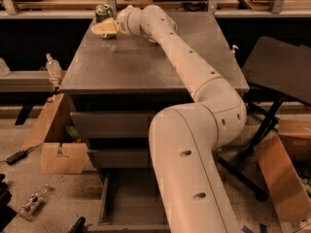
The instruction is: Place green can into bottom drawer
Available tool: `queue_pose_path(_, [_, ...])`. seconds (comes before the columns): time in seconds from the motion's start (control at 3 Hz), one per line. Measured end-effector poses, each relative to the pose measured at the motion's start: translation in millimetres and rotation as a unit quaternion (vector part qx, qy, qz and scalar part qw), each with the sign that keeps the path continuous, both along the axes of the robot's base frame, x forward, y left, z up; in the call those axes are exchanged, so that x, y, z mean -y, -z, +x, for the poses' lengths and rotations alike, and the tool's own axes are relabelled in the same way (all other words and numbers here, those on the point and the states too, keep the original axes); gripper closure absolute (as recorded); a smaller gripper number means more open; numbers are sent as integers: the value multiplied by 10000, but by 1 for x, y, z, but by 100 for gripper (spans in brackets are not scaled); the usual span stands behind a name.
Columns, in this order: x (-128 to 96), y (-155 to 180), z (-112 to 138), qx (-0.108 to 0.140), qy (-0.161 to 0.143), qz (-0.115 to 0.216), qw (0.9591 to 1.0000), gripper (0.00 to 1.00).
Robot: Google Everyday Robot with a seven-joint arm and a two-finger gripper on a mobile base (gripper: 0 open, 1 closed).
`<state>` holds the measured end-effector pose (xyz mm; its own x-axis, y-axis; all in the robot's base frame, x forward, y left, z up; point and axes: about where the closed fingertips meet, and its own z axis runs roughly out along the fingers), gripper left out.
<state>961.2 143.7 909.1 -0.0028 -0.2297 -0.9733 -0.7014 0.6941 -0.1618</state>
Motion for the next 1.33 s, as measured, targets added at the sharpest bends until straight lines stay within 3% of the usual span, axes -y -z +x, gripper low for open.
queue_pose_path(1.0, [-32,11,23,-19,42,54,10000,0])
queue_pose_path(1.33, [-42,19,26,-73,78,24,9999,12])
